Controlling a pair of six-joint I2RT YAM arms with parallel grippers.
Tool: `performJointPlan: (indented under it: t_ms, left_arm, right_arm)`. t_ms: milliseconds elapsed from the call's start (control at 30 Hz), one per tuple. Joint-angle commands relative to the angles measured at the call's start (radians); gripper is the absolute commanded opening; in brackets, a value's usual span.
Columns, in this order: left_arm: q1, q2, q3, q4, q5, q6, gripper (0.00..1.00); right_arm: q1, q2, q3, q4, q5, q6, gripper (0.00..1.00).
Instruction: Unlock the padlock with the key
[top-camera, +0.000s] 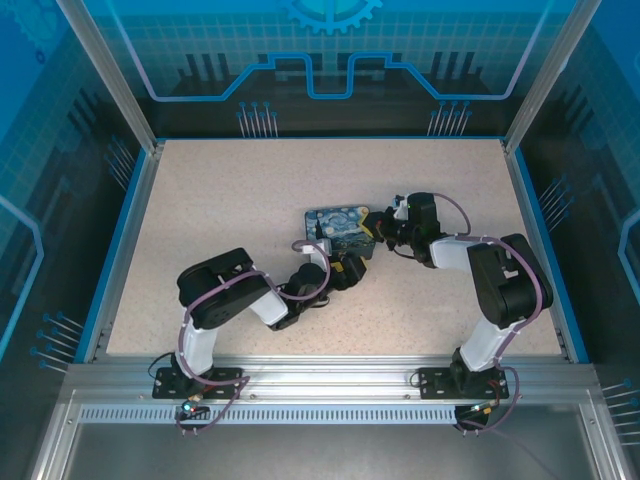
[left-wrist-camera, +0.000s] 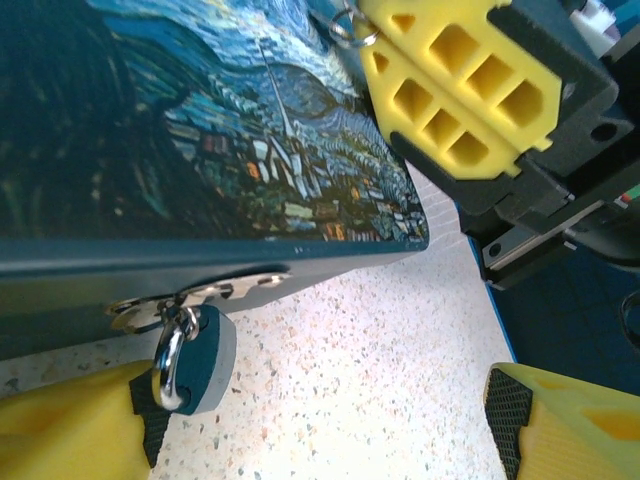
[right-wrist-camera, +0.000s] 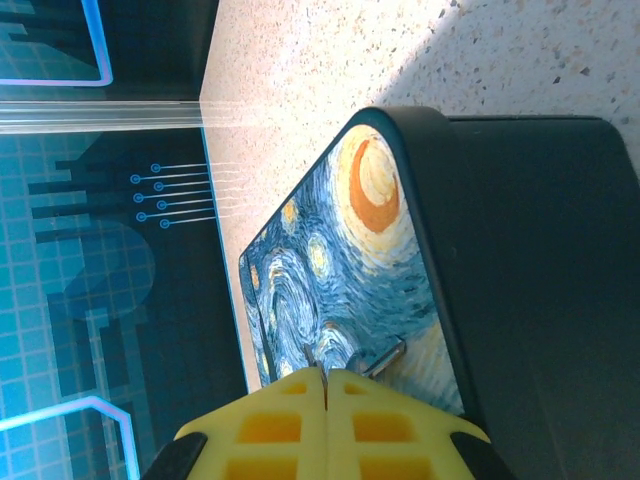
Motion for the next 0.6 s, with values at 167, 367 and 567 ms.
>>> performJointPlan:
  t_ms: [167,367,567]
  left_arm:
    - [-0.008,0.072,0.022,-0.006,-0.079,-0.054,0.80]
    - [-0.023,0.076,0.067,-0.098,-0.150,-0.077,0.75]
    - [-0.066,0.093,0.093,-0.161,-0.251,-0.119,0.64]
  right_arm:
    - [-0.008,0.021,-0.001,0.002,-0.014,-0.017,0.00]
    - [-0.007,0.023,-0.002,0.004,-0.014,-0.015,0.00]
    - [-0.009,0.023,-0.002,0.001,-0.014,-0.015,0.00]
